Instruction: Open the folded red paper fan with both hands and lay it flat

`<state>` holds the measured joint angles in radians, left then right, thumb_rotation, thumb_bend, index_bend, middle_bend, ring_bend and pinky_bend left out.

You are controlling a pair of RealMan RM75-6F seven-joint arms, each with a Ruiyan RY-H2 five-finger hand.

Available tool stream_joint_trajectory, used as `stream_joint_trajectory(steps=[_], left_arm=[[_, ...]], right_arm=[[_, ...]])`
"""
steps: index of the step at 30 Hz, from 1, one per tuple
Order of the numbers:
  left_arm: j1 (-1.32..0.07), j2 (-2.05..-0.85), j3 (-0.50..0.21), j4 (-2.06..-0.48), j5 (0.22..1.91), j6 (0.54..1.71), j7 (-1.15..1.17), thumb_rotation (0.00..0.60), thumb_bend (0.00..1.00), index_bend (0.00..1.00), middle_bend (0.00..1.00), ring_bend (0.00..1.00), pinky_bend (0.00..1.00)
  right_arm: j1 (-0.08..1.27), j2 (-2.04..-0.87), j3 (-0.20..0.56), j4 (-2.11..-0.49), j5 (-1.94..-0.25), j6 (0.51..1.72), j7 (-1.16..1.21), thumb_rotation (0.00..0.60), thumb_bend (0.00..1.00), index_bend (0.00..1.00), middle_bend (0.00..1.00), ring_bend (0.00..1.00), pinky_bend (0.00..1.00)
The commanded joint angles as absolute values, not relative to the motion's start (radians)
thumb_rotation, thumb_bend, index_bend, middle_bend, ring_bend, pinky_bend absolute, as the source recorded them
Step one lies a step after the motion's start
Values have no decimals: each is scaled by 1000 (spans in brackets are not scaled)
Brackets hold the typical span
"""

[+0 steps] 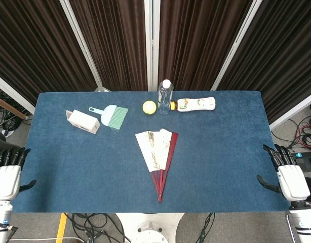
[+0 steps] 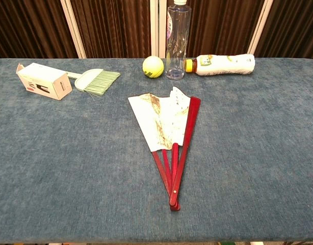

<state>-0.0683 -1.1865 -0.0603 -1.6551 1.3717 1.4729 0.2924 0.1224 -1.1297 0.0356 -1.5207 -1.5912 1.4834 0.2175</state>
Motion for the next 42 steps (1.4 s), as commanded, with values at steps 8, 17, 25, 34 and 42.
stream_joint_trajectory(steps=[8, 17, 25, 34, 42], left_arm=[[-60, -1196, -61, -1652, 1378, 1496, 293, 600, 0, 140, 120, 25, 45], [-62, -1200, -64, -1645, 1391, 1504, 276, 600, 0, 140, 120, 25, 45], [-56, -1195, -60, -1638, 1404, 1511, 244, 600, 0, 140, 120, 25, 45], [-56, -1194, -58, -1631, 1409, 1508, 227, 600, 0, 140, 120, 25, 45], [-57, -1198, -62, -1623, 1405, 1504, 208, 600, 0, 140, 120, 25, 45]], right_arm=[[129, -1129, 34, -1516, -1606, 1486, 228, 600, 158, 66, 162, 0, 0], [262, -1127, 30, -1504, -1714, 1359, 287, 600, 164, 157, 236, 0, 0], [508, -1328, 97, -1394, -1697, 1073, 222, 600, 39, 304, 341, 0, 0], [661, -1647, 136, -1129, -1647, 975, 176, 600, 0, 353, 363, 0, 0], [704, -1846, 109, -905, -1661, 1029, 159, 600, 92, 402, 366, 0, 0]])
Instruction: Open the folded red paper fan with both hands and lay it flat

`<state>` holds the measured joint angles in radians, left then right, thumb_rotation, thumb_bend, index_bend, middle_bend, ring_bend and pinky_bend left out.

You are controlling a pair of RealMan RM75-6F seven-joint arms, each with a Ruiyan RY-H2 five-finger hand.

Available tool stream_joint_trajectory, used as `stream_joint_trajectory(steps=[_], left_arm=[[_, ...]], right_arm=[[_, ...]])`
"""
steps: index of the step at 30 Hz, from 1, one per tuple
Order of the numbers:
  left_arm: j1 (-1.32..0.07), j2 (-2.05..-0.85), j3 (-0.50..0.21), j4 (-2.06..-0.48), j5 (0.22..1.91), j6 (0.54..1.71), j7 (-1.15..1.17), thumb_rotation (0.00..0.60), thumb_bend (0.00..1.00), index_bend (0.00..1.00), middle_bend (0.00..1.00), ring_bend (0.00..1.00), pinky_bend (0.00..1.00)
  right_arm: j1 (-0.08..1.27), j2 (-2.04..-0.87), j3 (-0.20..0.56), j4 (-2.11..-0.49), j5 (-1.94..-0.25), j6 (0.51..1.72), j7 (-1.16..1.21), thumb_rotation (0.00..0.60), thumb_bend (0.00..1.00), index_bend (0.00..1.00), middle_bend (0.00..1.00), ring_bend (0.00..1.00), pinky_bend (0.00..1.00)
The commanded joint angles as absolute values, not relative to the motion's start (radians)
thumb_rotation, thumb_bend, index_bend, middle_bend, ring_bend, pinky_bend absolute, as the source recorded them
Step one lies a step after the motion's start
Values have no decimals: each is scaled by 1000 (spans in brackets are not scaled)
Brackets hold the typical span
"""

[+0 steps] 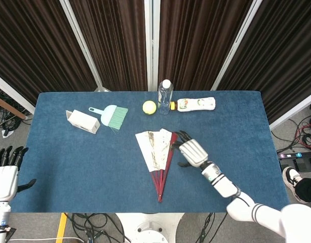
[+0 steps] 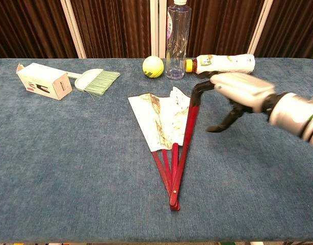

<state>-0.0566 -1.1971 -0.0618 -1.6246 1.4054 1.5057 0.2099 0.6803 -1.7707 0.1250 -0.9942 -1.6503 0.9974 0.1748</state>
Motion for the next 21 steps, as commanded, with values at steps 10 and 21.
stream_joint_trajectory(steps=[10, 21], left_arm=[[-59, -1204, -61, -1613, 1406, 1496, 184, 600, 0, 140, 120, 25, 45], [-60, -1204, -64, -1607, 1406, 1496, 179, 600, 0, 140, 120, 25, 45]], right_arm=[[699, -2014, 52, -642, -1696, 1146, 189, 600, 92, 403, 362, 0, 0], [714, -2182, 20, -363, -1709, 1229, 258, 600, 148, 425, 362, 5, 0]])
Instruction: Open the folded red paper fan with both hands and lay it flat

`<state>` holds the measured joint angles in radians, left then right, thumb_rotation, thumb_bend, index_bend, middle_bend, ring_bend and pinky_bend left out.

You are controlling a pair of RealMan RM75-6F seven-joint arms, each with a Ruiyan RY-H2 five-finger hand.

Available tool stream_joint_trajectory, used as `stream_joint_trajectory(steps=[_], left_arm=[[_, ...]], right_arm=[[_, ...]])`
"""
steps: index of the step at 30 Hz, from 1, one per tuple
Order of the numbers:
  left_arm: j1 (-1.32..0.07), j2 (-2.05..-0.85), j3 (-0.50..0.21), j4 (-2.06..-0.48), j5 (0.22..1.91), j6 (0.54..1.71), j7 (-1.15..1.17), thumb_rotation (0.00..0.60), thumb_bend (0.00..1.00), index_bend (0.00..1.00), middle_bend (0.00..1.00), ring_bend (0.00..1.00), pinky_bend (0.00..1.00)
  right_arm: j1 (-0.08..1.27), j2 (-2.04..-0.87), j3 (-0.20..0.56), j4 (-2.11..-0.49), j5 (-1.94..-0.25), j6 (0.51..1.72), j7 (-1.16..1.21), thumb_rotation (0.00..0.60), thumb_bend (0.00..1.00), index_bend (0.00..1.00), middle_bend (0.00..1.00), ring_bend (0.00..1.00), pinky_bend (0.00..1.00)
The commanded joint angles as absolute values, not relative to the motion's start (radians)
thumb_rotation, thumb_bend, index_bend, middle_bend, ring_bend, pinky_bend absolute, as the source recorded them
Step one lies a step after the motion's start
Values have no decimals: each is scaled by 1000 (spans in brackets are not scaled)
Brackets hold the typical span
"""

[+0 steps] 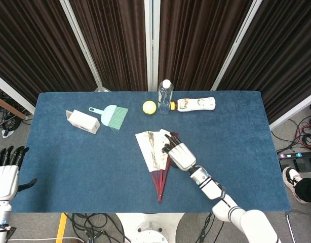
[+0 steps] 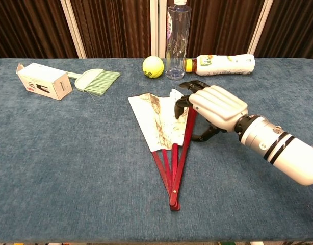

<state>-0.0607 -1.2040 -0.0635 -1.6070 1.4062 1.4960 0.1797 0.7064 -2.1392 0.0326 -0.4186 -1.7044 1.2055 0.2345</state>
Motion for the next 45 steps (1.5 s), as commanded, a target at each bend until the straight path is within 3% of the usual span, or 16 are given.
stream_joint_trajectory(steps=[1, 7, 13, 17, 23, 29, 38, 45], left_arm=[[-60, -1203, -63, -1608, 1407, 1496, 178, 600, 0, 140, 120, 25, 45], [-60, -1199, -65, -1610, 1410, 1500, 173, 600, 0, 140, 120, 25, 45], [-82, -1198, -74, -1588, 1425, 1487, 184, 600, 0, 140, 120, 25, 45], [-121, -1205, -85, -1555, 1436, 1445, 162, 600, 0, 140, 120, 25, 45], [-190, -1235, -104, -1496, 1451, 1369, 87, 600, 0, 140, 120, 25, 47], [-289, -1276, -130, -1475, 1424, 1214, -77, 600, 0, 164, 120, 25, 58], [-490, -1386, -194, -1378, 1353, 918, -318, 600, 0, 179, 144, 80, 120], [-576, -1464, -224, -1318, 1365, 836, -538, 600, 0, 179, 146, 80, 156]], right_arm=[[717, -2194, 15, -341, -1711, 1233, 260, 600, 158, 430, 363, 8, 0], [734, -2242, 2, -263, -1714, 1267, 286, 600, 276, 483, 396, 62, 0], [777, -2249, -22, -221, -1728, 1254, 294, 600, 458, 516, 428, 110, 0], [823, -2216, -50, -213, -1755, 1276, 284, 600, 601, 522, 442, 135, 0], [895, -2130, -82, -252, -1788, 1307, 303, 600, 705, 612, 520, 221, 0], [951, -2030, -101, -336, -1809, 1328, 358, 600, 725, 673, 551, 237, 0], [988, -1905, -76, -506, -1785, 1333, 425, 600, 727, 675, 552, 237, 0], [1021, -1777, -25, -709, -1747, 1304, 441, 600, 728, 673, 552, 237, 6]])
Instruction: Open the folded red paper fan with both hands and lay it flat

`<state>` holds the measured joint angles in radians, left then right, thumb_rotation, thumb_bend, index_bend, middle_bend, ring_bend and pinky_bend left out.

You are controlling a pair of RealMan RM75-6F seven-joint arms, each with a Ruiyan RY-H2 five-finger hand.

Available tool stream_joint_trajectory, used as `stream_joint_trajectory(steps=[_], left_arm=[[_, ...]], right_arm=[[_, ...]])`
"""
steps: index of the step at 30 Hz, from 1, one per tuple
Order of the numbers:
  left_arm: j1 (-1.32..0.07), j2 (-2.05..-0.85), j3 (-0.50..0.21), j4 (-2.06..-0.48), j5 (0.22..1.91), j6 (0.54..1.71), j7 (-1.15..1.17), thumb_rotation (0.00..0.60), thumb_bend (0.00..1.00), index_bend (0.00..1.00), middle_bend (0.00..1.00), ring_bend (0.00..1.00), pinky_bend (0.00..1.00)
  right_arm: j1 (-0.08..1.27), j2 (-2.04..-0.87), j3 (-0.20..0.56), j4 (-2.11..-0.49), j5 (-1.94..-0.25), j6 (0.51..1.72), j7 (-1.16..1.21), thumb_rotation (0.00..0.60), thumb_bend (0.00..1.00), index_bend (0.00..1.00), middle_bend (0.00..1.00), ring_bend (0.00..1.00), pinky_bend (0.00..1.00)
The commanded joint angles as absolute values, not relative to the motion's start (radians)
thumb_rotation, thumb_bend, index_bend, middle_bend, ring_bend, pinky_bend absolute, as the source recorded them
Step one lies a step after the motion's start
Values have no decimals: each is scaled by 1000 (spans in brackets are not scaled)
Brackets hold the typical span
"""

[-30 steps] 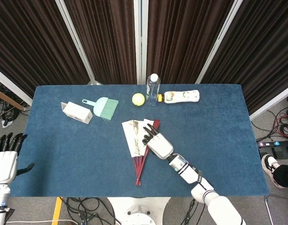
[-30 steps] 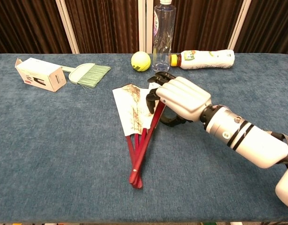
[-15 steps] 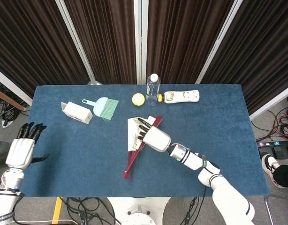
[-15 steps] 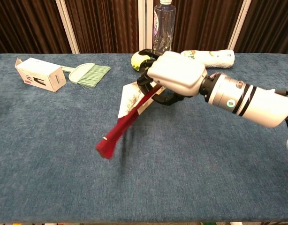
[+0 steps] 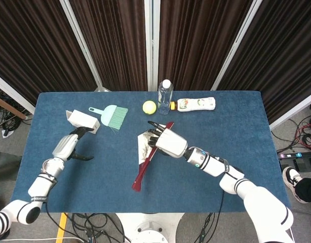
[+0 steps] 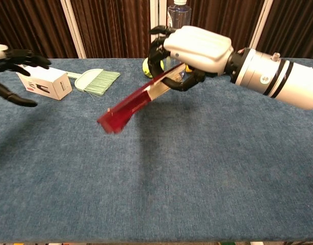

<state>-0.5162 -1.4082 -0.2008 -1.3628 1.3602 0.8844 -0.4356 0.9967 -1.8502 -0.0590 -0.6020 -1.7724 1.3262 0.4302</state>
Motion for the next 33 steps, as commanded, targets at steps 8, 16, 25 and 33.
stream_joint_trajectory(steps=[8, 16, 25, 33], left_arm=[[-627, -1552, -257, -1302, 1339, 843, -616, 600, 0, 208, 213, 147, 238], [-660, -1574, -282, -1342, 1263, 801, -629, 600, 0, 251, 244, 157, 250], [-672, -1606, -307, -1358, 1209, 794, -665, 600, 0, 258, 246, 157, 255], [-673, -1669, -339, -1342, 1157, 831, -679, 600, 0, 275, 280, 192, 282]], right_arm=[[1085, -1584, 68, -1060, -1649, 1132, 348, 600, 727, 662, 550, 236, 7], [1125, -1519, 148, -1219, -1564, 1014, 214, 600, 727, 660, 550, 234, 6], [1144, -1532, 208, -1278, -1472, 937, 120, 600, 727, 641, 545, 234, 0], [1153, -1562, 235, -1289, -1416, 896, 64, 600, 727, 630, 538, 234, 0]])
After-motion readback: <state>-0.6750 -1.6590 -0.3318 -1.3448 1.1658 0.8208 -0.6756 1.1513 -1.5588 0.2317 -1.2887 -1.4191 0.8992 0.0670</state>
